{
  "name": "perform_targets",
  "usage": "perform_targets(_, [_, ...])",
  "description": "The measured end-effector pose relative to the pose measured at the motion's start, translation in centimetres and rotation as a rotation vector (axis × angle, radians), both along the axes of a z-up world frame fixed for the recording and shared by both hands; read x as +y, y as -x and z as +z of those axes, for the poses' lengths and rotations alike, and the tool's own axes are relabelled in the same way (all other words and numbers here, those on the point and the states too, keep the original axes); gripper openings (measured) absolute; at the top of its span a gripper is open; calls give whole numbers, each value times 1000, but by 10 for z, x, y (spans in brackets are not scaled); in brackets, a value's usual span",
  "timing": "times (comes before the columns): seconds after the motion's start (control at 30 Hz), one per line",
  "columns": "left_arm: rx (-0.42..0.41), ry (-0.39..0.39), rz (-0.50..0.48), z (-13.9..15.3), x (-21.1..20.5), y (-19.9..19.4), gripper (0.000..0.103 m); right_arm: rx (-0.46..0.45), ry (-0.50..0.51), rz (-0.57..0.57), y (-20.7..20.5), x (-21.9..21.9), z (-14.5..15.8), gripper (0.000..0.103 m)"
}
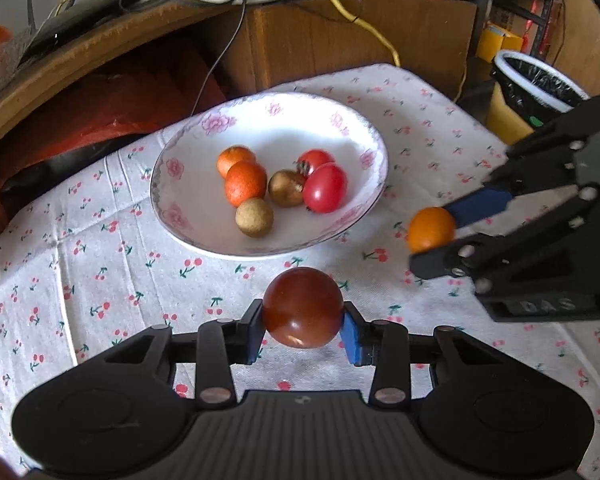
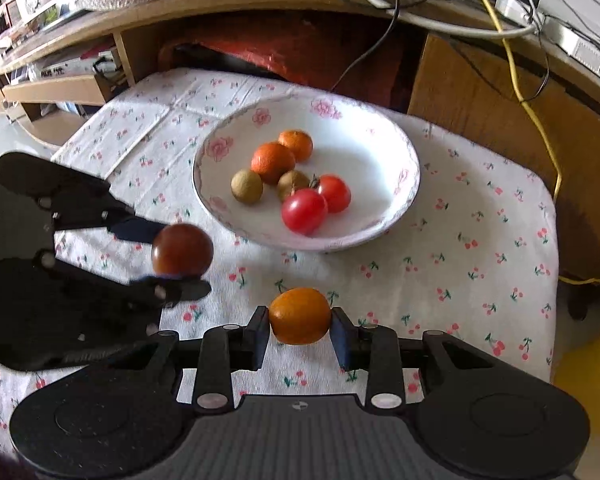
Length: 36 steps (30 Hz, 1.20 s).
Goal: Organize fruits
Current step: 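Carry the dark red tomato and mandarin over the white bowl with both grippers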
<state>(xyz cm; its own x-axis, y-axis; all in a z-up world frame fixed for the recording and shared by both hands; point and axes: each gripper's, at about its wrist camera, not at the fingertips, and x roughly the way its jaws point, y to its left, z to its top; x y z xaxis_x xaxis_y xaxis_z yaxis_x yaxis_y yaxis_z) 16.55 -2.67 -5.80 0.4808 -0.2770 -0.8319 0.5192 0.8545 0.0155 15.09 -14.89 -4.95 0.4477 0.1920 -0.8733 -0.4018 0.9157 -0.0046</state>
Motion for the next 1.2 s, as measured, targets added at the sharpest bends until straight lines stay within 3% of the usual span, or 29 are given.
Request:
perform_targets(0.33, [-75, 12, 30, 24, -1, -10, 47, -62, -29, -37, -15, 5, 14, 28])
perform_targets(0.77, [-80, -7, 101, 13, 1, -39, 47, -70, -23, -65, -39, 8, 4, 28])
perform_targets(1.2, [-91, -25, 101, 4, 1, -48, 47, -75, -20, -61, -55, 9, -3, 28])
